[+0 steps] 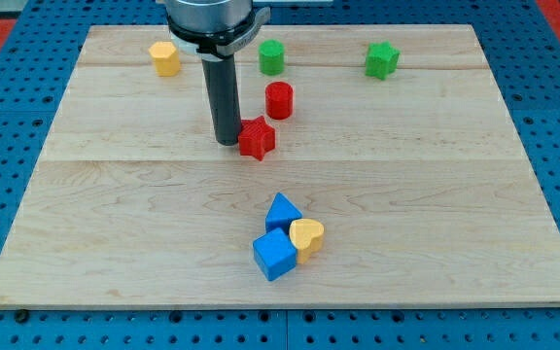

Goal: Move the blue cube towards the bottom left of the yellow heart

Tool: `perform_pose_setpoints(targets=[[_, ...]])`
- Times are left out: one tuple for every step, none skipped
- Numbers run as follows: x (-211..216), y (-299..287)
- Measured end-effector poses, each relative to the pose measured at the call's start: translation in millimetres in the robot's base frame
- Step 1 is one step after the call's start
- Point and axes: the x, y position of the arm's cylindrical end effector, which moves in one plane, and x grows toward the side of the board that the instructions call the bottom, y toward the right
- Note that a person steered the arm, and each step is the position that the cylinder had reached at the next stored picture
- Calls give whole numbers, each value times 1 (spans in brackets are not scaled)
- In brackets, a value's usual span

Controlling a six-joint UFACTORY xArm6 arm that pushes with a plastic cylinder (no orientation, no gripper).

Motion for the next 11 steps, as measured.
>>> perform_pose_setpoints(targets=[[2, 18], [2, 33], [24, 14], [67, 22], [110, 24], [152, 25], [165, 39], [164, 32], [154, 22], [146, 24], [141, 33]])
